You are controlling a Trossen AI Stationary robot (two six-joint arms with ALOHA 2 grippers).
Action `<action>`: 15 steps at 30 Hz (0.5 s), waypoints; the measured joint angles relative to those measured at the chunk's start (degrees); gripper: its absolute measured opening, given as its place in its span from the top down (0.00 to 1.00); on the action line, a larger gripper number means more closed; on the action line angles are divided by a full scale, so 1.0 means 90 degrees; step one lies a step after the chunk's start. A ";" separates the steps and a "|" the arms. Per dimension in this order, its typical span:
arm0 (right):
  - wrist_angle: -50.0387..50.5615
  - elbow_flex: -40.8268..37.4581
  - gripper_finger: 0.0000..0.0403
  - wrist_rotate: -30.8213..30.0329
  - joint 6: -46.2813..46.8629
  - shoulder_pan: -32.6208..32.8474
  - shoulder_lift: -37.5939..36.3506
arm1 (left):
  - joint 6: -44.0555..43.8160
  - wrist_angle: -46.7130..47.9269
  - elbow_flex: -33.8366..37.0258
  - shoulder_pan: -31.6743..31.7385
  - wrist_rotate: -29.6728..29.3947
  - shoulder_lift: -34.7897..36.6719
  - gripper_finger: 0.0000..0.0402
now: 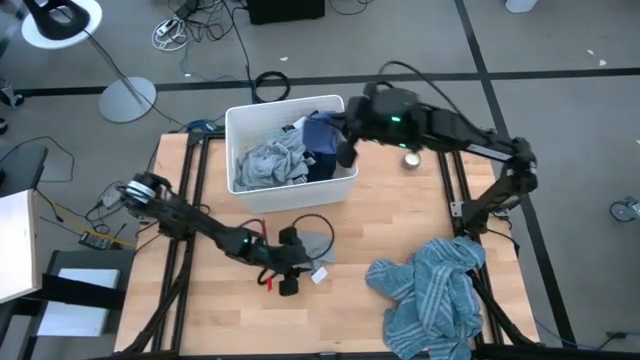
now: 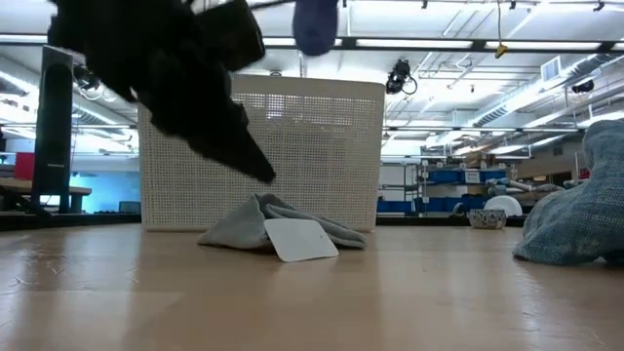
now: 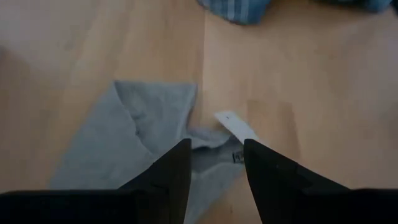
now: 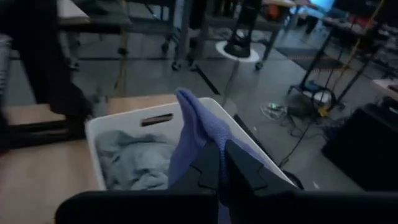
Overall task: Sort clothes
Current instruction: Put the blue sock into the white laundry bin, then put the gray sock into the white laundry bin
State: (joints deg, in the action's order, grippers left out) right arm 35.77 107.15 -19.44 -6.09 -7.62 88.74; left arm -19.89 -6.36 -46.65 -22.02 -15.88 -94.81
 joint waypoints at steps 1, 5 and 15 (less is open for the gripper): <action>-0.0045 0.0037 0.98 0.0044 0.0019 -0.0115 0.0133 | -0.0003 -0.0128 0.0000 0.0012 0.0007 -0.0151 0.62; -0.0170 0.0080 0.96 0.0070 0.0303 -0.0506 0.0649 | -0.0274 -0.0388 0.0002 0.0039 0.0032 -0.0595 0.62; 0.0529 0.0082 0.71 0.1201 0.1503 -0.1012 0.1168 | -0.0348 -0.0535 0.0000 0.0039 0.0039 -0.0881 0.62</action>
State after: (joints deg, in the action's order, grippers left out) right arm 40.52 107.90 -8.63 7.44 -16.73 99.26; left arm -23.02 -11.17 -46.65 -21.67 -15.53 -102.74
